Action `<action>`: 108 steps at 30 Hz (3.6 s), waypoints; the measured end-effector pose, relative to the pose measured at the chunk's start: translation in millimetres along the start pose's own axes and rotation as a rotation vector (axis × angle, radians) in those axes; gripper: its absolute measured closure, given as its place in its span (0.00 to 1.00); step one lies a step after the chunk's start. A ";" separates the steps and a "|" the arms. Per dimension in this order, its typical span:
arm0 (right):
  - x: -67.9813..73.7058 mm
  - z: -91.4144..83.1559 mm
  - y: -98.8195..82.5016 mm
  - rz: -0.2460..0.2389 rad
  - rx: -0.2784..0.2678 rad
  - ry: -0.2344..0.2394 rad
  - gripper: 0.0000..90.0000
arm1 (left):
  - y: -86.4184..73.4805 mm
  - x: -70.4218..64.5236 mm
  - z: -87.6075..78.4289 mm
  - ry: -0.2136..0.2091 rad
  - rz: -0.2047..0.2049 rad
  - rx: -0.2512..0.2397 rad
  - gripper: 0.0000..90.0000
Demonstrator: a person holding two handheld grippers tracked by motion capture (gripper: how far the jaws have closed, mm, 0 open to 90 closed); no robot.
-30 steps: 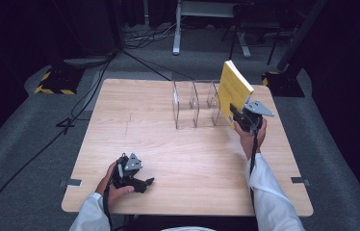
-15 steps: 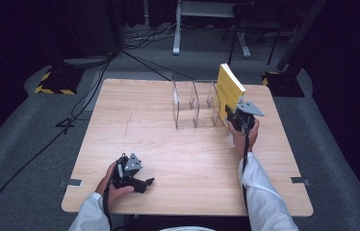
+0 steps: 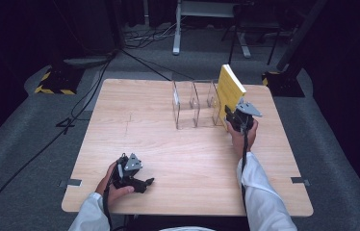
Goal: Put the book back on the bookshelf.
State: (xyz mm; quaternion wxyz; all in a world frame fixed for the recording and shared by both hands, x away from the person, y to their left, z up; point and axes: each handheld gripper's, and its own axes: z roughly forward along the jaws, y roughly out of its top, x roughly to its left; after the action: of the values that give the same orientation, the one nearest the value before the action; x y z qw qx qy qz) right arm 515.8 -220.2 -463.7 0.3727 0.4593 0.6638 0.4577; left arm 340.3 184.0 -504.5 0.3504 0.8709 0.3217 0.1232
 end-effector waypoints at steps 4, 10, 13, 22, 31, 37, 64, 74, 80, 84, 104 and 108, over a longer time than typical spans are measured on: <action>-1.4 -6.1 -0.5 0.011 -0.004 -0.003 0.74 | 0.0 -0.1 0.0 0.001 0.000 0.000 0.17; -2.9 -20.4 -2.7 -0.020 0.002 -0.021 0.68 | -0.1 -0.1 0.0 0.001 0.000 0.000 0.17; -3.1 -24.1 -5.9 -0.024 0.011 -0.041 0.67 | -0.1 -0.1 0.0 0.001 0.000 0.000 0.17; -5.6 -31.6 -8.1 -0.068 0.015 -0.055 0.75 | -0.1 -0.3 0.0 0.002 -0.002 -0.001 0.17; -10.8 -40.7 -15.8 -0.062 0.008 -0.011 0.76 | -0.2 -0.4 0.0 0.000 -0.002 0.000 0.17; -12.5 -44.9 -21.1 -0.082 0.017 0.007 0.76 | -0.1 -0.2 0.0 0.002 0.001 0.000 0.17; -20.8 -61.2 -20.4 -0.131 0.025 0.069 0.88 | 0.0 -0.4 0.1 0.004 -0.004 0.000 0.17; -21.1 -54.0 -14.3 -0.144 0.029 0.056 0.93 | 0.7 -0.1 0.6 0.004 -0.004 0.001 0.16; -26.1 -50.2 -14.7 -0.103 0.039 0.041 0.90 | 0.7 -0.1 0.6 0.004 -0.004 0.002 0.16; -28.9 -53.0 -14.8 -0.093 0.040 0.052 0.88 | 0.7 -0.1 0.6 0.004 -0.004 0.002 0.16; -45.9 -86.1 -2.7 -0.153 0.170 0.275 0.45 | 0.7 -0.2 0.6 0.004 -0.005 0.001 0.16; -41.5 -98.1 -1.1 -0.225 0.219 0.325 0.38 | 0.7 -0.2 0.5 0.005 -0.004 0.003 0.16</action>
State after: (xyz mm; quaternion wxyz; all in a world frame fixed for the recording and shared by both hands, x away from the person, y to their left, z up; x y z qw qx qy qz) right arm 438.2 -285.8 -431.9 0.2574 0.3405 0.8078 0.4065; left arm 340.7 183.2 -504.4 0.3487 0.8704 0.3245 0.1242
